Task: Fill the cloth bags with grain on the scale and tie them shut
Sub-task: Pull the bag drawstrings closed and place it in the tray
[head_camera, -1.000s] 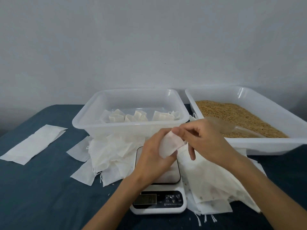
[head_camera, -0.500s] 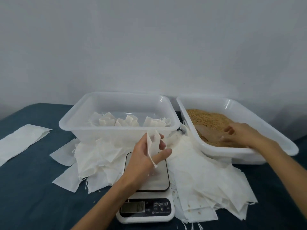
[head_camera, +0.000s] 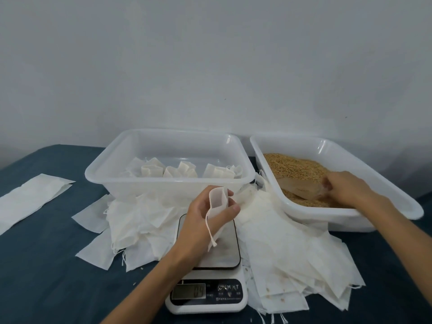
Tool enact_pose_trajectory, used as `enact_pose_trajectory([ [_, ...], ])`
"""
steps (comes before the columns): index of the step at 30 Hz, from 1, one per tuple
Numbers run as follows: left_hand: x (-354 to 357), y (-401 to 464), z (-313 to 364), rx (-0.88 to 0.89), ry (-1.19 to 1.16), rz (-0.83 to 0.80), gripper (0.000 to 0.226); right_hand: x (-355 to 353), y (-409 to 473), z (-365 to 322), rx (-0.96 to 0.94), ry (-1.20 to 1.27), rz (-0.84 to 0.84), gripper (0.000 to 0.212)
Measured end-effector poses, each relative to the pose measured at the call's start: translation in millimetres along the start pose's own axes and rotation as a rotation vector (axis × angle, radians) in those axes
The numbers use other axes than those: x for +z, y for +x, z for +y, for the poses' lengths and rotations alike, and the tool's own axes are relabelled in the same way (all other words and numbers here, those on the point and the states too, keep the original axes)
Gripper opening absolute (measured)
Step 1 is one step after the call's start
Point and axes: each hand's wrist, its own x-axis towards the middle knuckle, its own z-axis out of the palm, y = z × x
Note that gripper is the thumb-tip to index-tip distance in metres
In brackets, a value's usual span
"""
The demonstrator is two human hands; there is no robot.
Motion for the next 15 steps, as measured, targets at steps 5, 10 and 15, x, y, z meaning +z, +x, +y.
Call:
enact_pose_trajectory([
  [5, -1.7, 1.1, -6.4, 0.05, 0.079, 0.006, 0.021, -7.6, 7.9, 3.7, 0.071, -0.104, 0.19, 0.016],
  [10, -5.2, 5.4, -9.9, 0.061, 0.077, 0.06, 0.029, -15.1, 17.5, 5.0, 0.122, -0.362, 0.279, 0.027],
  [15, -7.0, 7.5, -12.9, 0.086, 0.091, 0.075, 0.026, -11.3, 22.4, -0.1, -0.033, -0.378, 0.283, 0.034],
])
